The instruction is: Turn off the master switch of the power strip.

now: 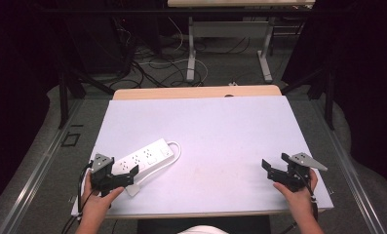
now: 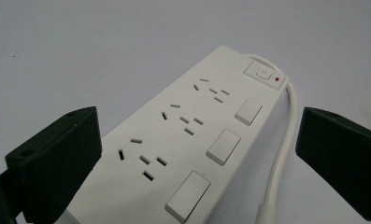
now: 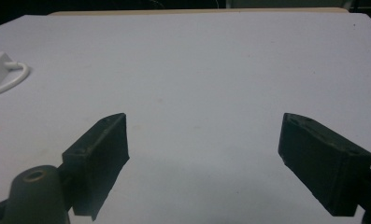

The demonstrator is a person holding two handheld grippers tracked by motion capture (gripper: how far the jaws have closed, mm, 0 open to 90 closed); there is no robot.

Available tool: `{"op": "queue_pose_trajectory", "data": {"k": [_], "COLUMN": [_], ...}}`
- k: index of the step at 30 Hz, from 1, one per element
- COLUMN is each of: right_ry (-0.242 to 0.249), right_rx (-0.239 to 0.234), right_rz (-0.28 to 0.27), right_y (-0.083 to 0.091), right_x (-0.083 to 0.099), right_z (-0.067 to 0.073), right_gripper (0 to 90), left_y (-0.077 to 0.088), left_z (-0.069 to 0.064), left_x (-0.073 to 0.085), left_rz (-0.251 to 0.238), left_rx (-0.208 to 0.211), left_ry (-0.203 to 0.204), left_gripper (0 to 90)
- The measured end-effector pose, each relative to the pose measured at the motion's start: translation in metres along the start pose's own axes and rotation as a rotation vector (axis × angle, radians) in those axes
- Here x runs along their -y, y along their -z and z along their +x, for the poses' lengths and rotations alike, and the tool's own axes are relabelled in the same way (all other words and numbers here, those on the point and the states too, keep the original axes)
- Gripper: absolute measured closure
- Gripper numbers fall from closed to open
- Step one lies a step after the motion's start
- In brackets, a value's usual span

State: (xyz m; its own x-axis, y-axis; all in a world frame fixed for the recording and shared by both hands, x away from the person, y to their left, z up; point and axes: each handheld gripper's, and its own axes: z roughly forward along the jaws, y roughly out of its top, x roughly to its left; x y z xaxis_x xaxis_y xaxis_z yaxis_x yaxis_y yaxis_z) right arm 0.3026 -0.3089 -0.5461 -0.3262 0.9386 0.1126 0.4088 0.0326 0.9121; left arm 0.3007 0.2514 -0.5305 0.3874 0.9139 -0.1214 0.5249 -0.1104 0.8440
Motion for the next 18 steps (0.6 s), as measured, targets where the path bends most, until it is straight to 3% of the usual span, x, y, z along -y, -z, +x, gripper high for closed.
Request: {"op": "queue_pose_trajectory", "data": {"k": [6, 12, 18], "right_ry": [0.027, 0.074, 0.098], "right_rx": [0.005, -0.007, -0.002], "right_rz": [0.026, 0.087, 0.068], "right_y": [0.0027, 0.0000, 0.0058], "right_x": [-0.0018, -0.0043, -0.0046], "right_z": [0.0032, 0.0032, 0.0043], "right_gripper": [15.9, 16.8, 17.4], "left_y": [0.0028, 0.0062, 0.0044], "left_z": [-0.0029, -0.0051, -0.0076], "left_x": [0.0009, -0.0012, -0.0057], "left_rz": [-0.009, -0.014, -0.014], "left_rx": [-0.015, -0.023, -0.009], "left_ry": [-0.015, -0.024, -0.017], "left_gripper": [0.4, 2.2, 7.5]}}
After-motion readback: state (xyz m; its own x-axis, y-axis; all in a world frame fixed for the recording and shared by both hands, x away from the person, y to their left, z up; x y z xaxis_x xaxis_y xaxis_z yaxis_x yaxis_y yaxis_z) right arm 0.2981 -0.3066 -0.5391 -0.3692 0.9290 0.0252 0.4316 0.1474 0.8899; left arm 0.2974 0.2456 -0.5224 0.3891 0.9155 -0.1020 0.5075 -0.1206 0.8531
